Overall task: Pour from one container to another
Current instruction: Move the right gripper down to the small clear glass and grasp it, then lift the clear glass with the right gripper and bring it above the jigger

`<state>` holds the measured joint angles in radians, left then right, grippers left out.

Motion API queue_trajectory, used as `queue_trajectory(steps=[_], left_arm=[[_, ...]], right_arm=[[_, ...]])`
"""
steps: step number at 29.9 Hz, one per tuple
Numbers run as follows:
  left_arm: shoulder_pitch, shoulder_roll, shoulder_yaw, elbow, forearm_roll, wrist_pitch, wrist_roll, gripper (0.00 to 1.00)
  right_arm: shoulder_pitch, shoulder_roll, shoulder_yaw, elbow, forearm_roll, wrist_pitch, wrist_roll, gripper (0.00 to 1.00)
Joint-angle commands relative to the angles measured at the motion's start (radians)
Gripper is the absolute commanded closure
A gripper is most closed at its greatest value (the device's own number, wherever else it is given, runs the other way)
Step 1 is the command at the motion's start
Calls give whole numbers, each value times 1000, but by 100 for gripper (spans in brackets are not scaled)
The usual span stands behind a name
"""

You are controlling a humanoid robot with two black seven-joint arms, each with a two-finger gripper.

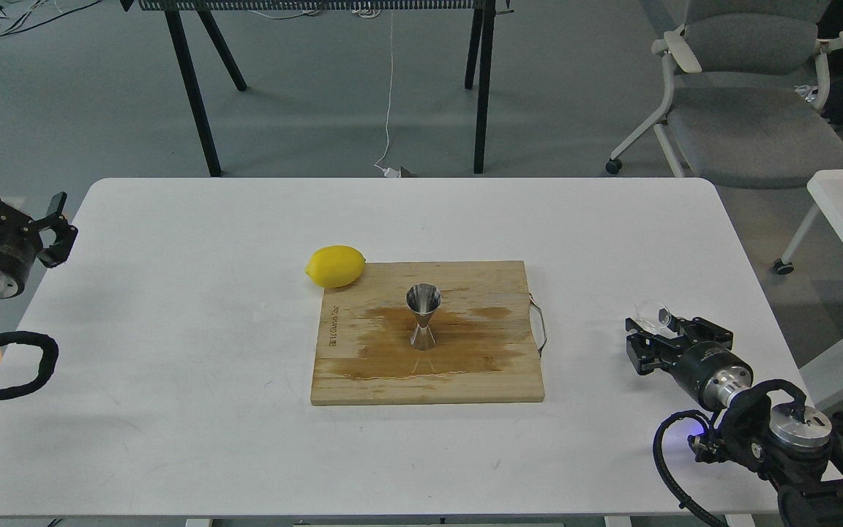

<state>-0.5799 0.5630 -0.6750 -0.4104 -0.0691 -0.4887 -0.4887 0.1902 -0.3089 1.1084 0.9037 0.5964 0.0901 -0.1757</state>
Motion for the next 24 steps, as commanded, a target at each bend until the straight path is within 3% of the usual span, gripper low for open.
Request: queue_trajectory(steps=[1,7,17,24], left_arm=[[0,-9,0,13,0,0,0,8],[0,-11,2,21,0,0,0,8],[0,-11,2,21,0,0,0,8],[6,-18,0,21,0,0,0,8]], right_arm=[[-2,-1,-8,0,-1,36,-1,57],[-2,-1,-25,-2,-1,42,-1,71],[-2,-1,-32,33,-32,43,4,75],[60,-1,-41,190,-190,5,5,76]])
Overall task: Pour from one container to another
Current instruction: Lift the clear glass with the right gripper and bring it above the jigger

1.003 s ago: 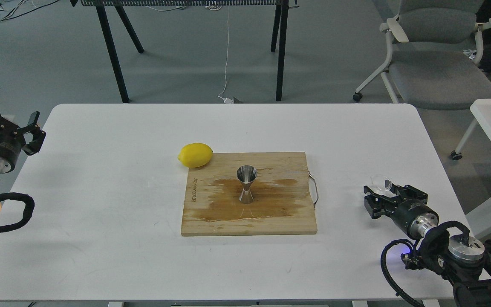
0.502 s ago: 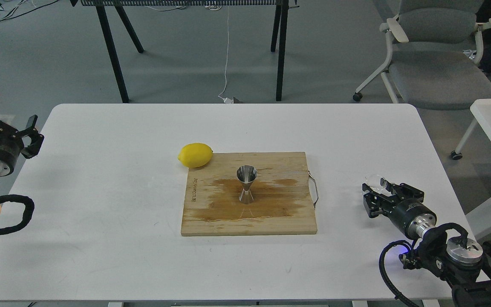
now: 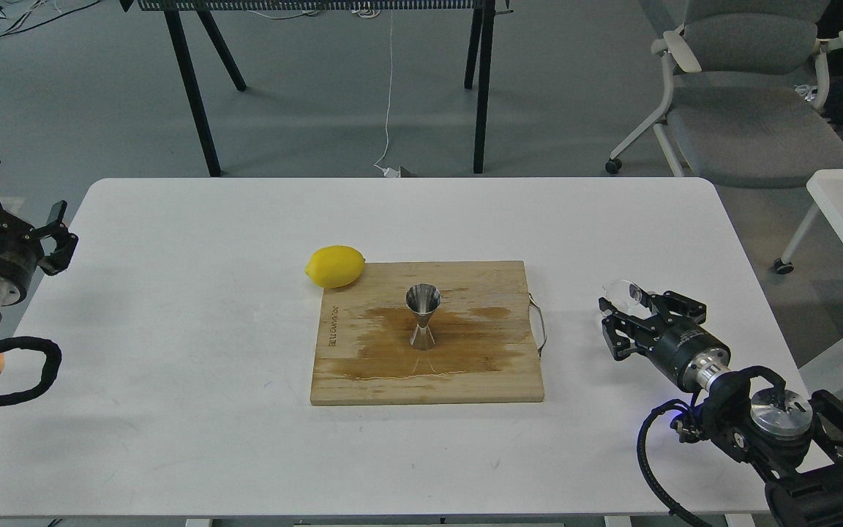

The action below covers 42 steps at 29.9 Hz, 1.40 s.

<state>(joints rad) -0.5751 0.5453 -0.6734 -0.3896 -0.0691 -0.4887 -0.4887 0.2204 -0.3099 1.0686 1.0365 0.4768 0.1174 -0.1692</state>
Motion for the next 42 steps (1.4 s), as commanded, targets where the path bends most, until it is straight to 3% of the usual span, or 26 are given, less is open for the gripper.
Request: queue_trajectory(steps=[1,5,21,42], left_arm=[[1,-1,-2,0,0,0,0,8],[1,-2,0,0,0,0,0,8],[1,-4,0,0,0,0,0,7],[3,-22,2,0,3,0,0,7]], right_arm=[[48,0,-1,74,-107,-39,-1,76],[120,-1,-36,126,-228,-68,-7,76],[471,-6,-475,154,-406,-81,-6,76],[654,-69,-722,243,-580,-78,-10,77]])
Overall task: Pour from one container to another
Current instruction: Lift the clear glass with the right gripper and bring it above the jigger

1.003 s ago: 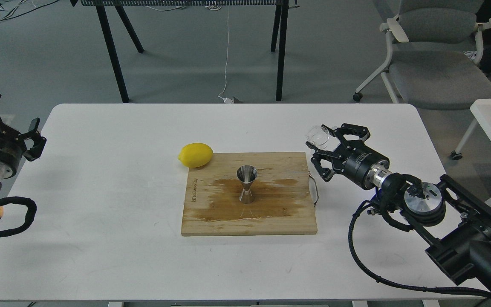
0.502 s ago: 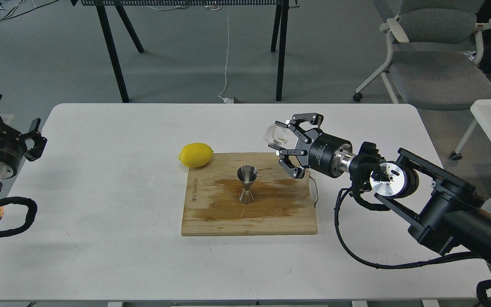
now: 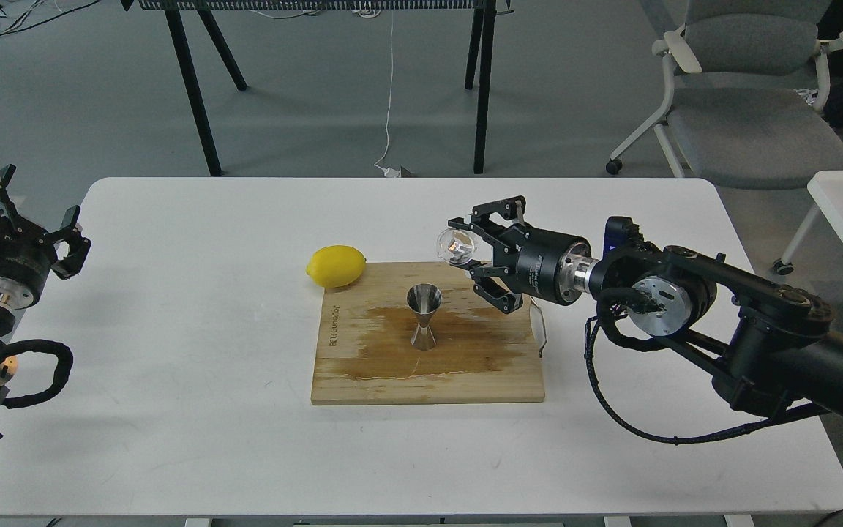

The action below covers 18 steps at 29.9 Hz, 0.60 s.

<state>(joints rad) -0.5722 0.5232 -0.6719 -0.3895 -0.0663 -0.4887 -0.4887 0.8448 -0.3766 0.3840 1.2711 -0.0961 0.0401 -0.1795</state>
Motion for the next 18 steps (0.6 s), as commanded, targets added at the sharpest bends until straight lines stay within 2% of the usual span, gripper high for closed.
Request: queue_trajectory(steps=[1,18], left_arm=[[0,0,0,0,0,0,0,7],[0,-11,0,0,0,0,0,7]], right_arm=[[42,-4,-52,8,-16,0,0,77],[141,-1,-162,-7,-169,0,0,76]])
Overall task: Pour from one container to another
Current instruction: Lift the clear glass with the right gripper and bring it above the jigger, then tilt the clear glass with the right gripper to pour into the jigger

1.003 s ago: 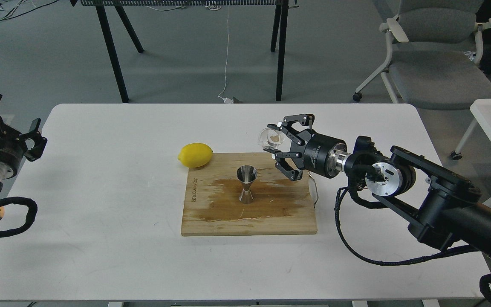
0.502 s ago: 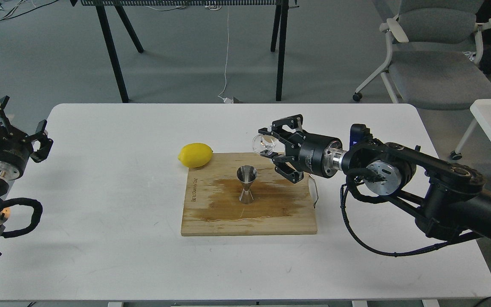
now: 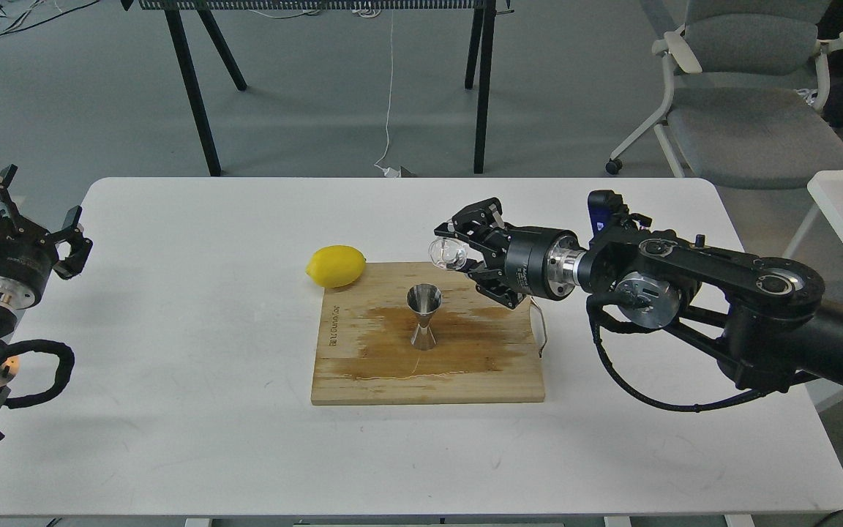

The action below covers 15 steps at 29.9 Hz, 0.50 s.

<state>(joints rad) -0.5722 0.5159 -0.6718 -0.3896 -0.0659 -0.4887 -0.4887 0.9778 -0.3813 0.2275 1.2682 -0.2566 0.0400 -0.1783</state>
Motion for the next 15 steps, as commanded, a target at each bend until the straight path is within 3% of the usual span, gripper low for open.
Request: queue_trajectory(steps=[1,15], left_arm=[[0,-4,0,0,0,0,0,7],[0,-10,0,0,0,0,0,7]], right_arm=[[15,5,-13,-4,-9,0,-1,76],[88,33,-109,-17,-62,0,0,76]])
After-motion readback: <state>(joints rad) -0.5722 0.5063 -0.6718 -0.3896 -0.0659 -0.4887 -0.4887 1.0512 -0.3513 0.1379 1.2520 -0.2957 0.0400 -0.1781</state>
